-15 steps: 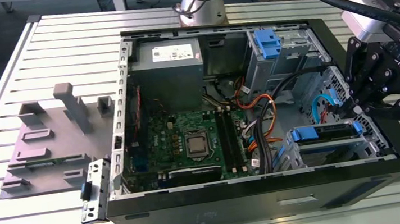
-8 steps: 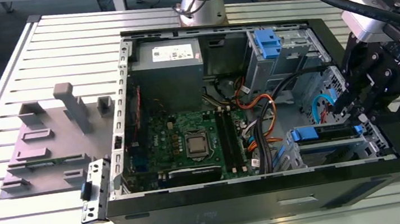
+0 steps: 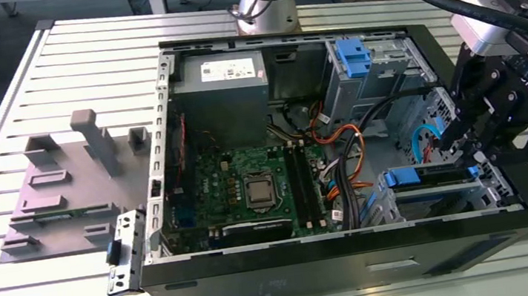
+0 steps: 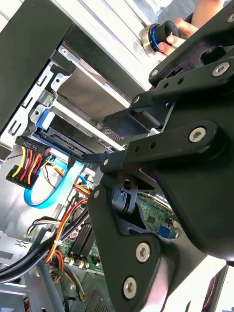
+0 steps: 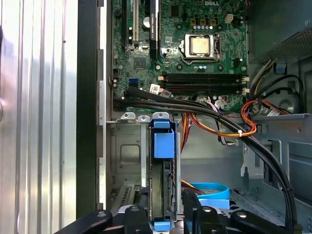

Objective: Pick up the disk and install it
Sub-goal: 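Insert the first disk wire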

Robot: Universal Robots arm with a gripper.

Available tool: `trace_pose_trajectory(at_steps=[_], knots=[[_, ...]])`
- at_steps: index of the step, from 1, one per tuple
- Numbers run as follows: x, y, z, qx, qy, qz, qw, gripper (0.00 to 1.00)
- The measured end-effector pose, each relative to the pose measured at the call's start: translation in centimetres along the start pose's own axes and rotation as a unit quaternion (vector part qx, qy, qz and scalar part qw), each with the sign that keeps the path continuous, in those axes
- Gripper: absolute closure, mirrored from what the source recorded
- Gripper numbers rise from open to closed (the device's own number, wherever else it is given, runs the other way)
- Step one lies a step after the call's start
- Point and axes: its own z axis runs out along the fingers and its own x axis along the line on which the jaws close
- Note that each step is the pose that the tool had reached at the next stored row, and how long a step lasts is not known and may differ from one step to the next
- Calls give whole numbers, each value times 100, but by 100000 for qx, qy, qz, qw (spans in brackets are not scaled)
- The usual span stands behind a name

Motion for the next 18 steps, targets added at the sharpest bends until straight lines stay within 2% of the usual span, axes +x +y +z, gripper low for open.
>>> trace_pose_trajectory(at_steps=[10, 18], knots=[[-12, -39, 9, -3, 28, -1, 100000, 59], [-21, -83, 12, -4, 188, 5, 100000, 59]])
